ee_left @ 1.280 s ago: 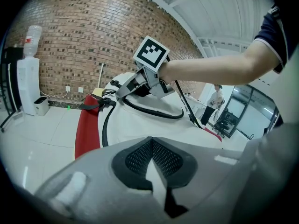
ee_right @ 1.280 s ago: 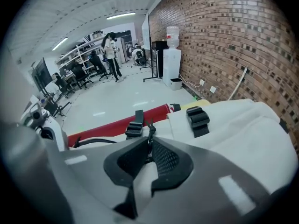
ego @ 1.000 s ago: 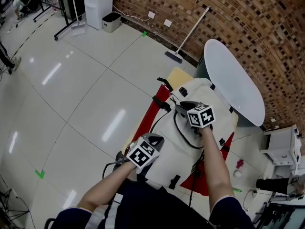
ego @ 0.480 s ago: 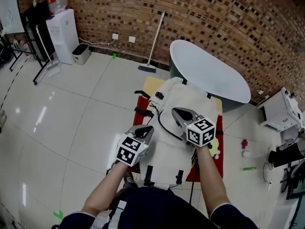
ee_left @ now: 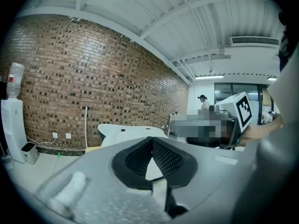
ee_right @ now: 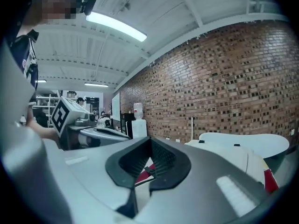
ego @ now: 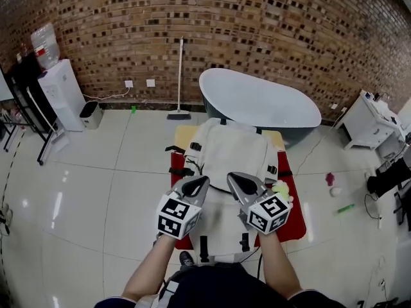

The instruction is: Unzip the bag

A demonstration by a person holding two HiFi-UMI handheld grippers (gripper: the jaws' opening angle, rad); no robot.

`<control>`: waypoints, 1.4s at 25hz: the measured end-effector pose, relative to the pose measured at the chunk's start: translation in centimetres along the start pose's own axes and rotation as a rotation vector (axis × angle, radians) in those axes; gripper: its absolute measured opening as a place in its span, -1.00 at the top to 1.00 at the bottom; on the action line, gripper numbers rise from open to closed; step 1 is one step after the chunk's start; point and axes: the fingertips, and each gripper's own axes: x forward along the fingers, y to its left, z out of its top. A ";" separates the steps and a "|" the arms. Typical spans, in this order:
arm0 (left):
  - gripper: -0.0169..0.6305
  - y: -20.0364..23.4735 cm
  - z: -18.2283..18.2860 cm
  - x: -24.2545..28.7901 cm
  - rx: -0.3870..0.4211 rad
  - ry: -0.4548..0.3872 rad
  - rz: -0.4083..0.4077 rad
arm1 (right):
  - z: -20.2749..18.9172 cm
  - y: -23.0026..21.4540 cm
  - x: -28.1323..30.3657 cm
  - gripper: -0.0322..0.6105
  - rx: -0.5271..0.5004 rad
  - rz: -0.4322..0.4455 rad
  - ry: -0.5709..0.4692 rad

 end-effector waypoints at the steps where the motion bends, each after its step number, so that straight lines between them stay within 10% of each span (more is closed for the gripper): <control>1: 0.94 -0.4 0.4 0.2 0.003 -0.005 -0.008 | 0.2 0.1 -0.5 0.88 0.003 -0.006 -0.016; 35: 0.94 -6.5 2.6 5.8 0.016 0.002 -0.019 | 2.8 -3.6 -5.0 0.88 -0.008 0.051 -0.100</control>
